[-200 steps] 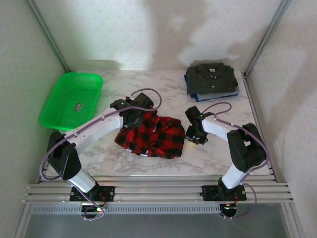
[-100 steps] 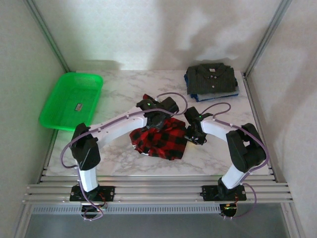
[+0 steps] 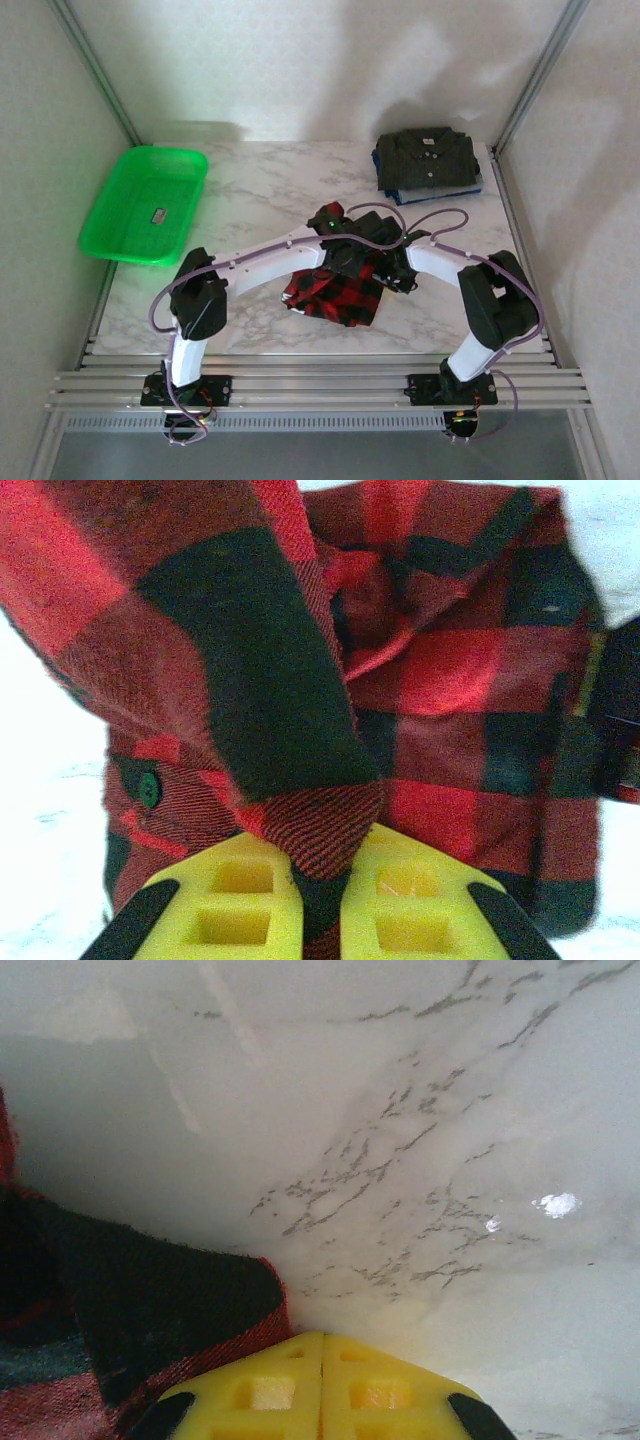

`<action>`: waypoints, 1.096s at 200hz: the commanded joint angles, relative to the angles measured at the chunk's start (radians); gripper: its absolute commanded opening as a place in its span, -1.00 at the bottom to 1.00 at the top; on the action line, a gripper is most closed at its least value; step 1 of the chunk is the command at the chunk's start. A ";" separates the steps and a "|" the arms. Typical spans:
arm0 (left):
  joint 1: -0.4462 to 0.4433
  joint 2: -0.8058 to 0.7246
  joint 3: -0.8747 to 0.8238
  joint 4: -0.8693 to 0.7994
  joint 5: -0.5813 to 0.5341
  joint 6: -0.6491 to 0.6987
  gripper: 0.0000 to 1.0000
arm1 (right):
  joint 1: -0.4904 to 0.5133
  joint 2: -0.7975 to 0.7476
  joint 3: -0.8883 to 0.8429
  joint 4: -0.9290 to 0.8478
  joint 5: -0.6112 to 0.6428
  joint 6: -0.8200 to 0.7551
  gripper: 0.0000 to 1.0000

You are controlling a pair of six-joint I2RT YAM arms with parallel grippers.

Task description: Fold and stack the long sleeve shirts

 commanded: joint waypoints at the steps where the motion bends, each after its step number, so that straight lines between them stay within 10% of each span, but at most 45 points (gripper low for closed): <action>1: -0.011 -0.004 -0.020 0.099 0.130 -0.065 -1.00 | 0.056 0.070 -0.060 0.156 -0.182 0.028 -0.87; 133: -0.016 0.023 -0.201 0.450 0.425 -0.251 -0.98 | 0.055 0.011 -0.125 0.174 -0.176 0.056 -0.85; 163: -0.006 0.019 -0.231 0.522 0.479 -0.289 -0.34 | 0.053 -0.004 -0.125 0.170 -0.171 0.055 -0.82; 219: 0.044 0.024 -0.153 0.567 0.544 -0.336 0.13 | 0.010 -0.066 -0.102 0.104 -0.158 0.016 -0.75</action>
